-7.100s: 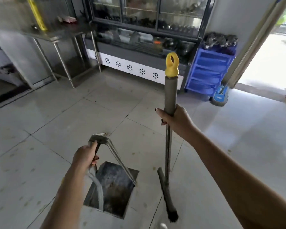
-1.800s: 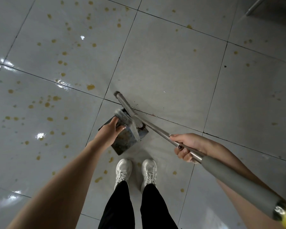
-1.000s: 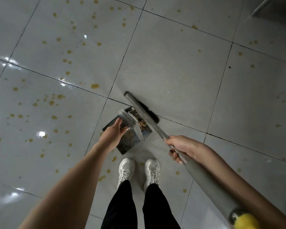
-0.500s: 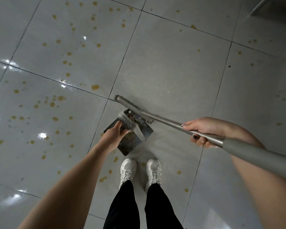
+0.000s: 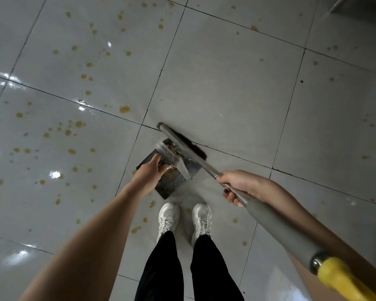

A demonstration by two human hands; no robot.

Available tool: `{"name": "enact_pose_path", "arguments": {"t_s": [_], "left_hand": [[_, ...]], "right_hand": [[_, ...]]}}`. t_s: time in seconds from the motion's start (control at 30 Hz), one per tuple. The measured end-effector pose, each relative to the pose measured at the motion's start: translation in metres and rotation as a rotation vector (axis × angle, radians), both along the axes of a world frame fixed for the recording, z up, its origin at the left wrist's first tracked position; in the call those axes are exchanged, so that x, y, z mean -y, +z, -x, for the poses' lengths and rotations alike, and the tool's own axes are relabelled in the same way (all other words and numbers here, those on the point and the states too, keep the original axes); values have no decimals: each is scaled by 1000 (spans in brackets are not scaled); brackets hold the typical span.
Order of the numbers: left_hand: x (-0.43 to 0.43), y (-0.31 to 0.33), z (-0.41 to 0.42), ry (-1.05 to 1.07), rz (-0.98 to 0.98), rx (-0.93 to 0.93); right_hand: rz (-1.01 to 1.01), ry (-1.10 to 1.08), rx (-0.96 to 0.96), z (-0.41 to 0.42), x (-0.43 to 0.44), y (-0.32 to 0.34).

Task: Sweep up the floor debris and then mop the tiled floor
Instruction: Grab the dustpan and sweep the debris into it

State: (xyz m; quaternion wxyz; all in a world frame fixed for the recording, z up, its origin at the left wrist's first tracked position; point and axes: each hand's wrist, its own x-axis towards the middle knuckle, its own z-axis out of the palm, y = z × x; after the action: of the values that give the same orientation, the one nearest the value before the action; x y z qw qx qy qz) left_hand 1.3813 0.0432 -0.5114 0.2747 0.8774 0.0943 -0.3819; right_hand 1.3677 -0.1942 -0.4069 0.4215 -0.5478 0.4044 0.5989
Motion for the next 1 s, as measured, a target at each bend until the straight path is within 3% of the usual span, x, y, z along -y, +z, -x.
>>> {"name": "enact_pose_path", "arguments": {"t_s": [0.17, 0.4, 0.67, 0.83, 1.0], "left_hand": [[0, 4, 0, -8, -2, -20], [-5, 12, 9, -22, 15, -105], [-3, 9, 7, 34, 54, -145], [1, 13, 2, -67, -16, -77], [3, 21, -1, -120, -91, -33]], "right_hand": [[-71, -34, -64, -7, -3, 21], [-29, -30, 23, -37, 31, 57], [137, 25, 191, -33, 10, 22], [79, 60, 82, -9, -5, 12], [-80, -67, -113, -10, 13, 34]]}}
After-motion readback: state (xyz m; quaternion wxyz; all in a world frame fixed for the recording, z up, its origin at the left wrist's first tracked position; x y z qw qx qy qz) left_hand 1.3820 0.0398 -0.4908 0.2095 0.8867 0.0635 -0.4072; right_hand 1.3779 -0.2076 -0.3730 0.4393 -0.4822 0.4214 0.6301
